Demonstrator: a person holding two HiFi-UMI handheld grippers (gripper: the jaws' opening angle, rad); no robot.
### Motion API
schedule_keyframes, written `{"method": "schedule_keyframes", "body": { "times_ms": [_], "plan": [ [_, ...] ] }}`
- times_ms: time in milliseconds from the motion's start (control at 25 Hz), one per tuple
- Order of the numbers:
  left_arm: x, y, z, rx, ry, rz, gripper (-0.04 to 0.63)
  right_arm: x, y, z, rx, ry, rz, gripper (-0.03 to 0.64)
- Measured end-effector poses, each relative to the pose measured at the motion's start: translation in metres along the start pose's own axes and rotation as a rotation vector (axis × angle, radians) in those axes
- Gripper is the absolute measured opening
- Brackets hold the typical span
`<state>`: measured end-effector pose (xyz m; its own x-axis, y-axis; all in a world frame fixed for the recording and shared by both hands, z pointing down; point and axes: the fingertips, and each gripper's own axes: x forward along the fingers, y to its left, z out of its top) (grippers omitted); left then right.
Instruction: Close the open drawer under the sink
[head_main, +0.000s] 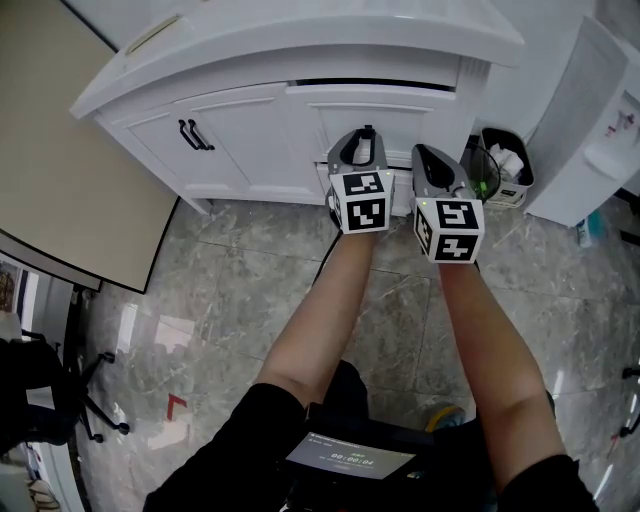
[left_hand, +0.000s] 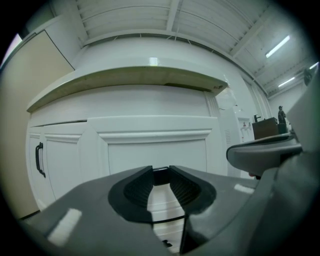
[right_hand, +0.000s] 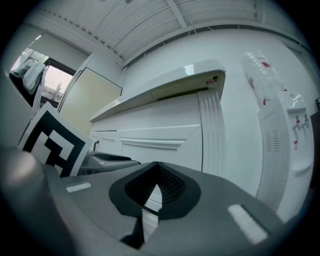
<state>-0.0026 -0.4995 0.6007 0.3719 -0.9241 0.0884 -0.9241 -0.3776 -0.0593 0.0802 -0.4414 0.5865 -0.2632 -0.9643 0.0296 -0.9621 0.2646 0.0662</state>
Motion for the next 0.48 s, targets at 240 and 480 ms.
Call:
{"method": "schedule_keyframes", "body": {
  "times_ms": [240,480],
  "plan": [
    [0.007,0.006,-0.011,-0.013,0.018,-0.003,0.097,0.005,0.002,-0.004,0.001,0.004,0.005,0.023],
    [0.02,0.008,-0.009,-0.034,0.022,-0.001,0.101,0.016,-0.003,-0.003,0.005,0.006,0.004,0.023]
  ]
}}
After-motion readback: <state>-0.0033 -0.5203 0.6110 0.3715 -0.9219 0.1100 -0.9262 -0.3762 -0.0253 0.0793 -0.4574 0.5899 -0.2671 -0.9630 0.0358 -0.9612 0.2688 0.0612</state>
